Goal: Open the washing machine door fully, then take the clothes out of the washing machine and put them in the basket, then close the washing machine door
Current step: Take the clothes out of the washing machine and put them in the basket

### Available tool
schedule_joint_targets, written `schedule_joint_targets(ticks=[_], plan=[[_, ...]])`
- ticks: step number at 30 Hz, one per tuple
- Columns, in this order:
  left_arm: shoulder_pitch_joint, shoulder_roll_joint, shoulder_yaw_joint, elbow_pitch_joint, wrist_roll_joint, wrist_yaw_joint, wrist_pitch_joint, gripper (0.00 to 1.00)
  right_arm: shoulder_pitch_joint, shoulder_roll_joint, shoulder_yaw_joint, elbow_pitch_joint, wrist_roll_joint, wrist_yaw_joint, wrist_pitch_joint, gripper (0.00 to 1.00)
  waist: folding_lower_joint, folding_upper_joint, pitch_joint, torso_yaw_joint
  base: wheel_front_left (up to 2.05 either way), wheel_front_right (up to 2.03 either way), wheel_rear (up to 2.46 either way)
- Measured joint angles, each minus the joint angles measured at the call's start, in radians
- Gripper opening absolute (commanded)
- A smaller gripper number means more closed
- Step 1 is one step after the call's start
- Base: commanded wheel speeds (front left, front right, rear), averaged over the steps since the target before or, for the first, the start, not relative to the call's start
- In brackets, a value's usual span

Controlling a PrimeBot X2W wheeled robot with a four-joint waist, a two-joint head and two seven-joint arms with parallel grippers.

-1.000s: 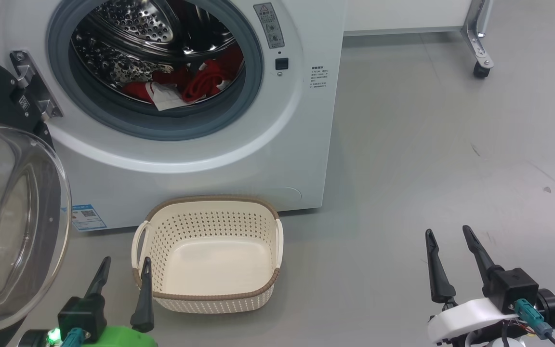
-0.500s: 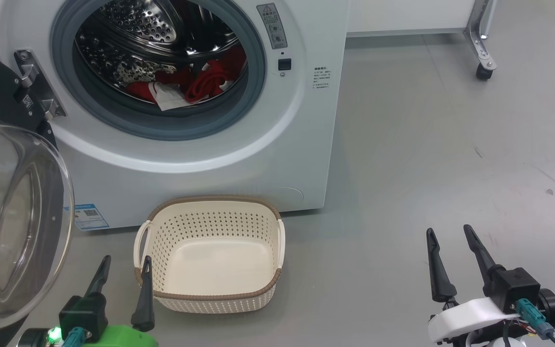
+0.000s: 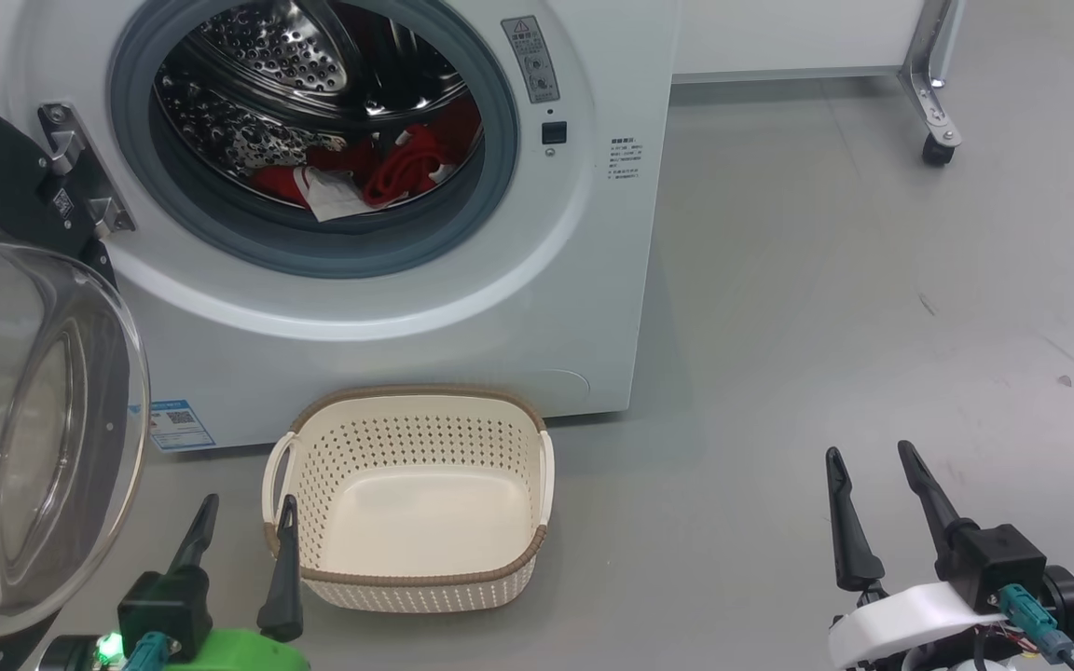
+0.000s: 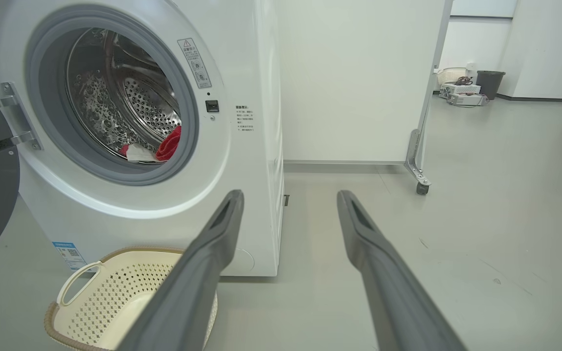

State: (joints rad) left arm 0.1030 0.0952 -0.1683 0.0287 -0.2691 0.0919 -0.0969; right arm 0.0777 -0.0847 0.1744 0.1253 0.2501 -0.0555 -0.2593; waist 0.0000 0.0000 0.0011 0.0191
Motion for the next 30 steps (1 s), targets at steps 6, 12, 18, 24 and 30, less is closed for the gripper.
schedule_joint_targets(ticks=[6, 12, 18, 24, 30], plan=[[0.002, -0.005, -0.002, -0.005, -0.002, 0.0, 0.008, 1.0, 0.013, 0.005, 0.002, -0.001, 0.0, 0.0, 0.0, 1.0, 0.0, 0.0, -0.004, -0.001, 0.24, -0.24, 0.0], [0.015, -0.005, -0.002, -0.005, -0.002, 0.0, 0.017, 1.0, 0.013, 0.006, 0.001, -0.005, 0.0, 0.0, 0.0, 1.0, 0.0, 0.0, -0.003, -0.005, 0.52, -0.52, 0.0], [0.016, -0.005, -0.002, -0.005, -0.002, 0.001, 0.017, 1.0, 0.014, 0.006, 0.001, -0.005, 0.0, 0.0, 0.0, 1.0, 0.0, 0.0, -0.002, -0.008, 0.77, -0.77, 0.0], [0.016, -0.005, -0.002, -0.011, 0.0, 0.001, 0.017, 1.0, 0.014, 0.007, 0.001, -0.006, 0.0, 0.001, 0.0, 1.0, 0.0, 0.0, -0.001, -0.007, 0.9, -0.9, 0.0], [0.016, -0.005, -0.002, -0.012, 0.0, 0.002, 0.017, 1.0, 0.014, 0.008, 0.001, -0.006, 0.0, 0.002, 0.0, 1.0, 0.0, 0.0, 0.003, -0.008, 0.68, -0.68, 0.0]])
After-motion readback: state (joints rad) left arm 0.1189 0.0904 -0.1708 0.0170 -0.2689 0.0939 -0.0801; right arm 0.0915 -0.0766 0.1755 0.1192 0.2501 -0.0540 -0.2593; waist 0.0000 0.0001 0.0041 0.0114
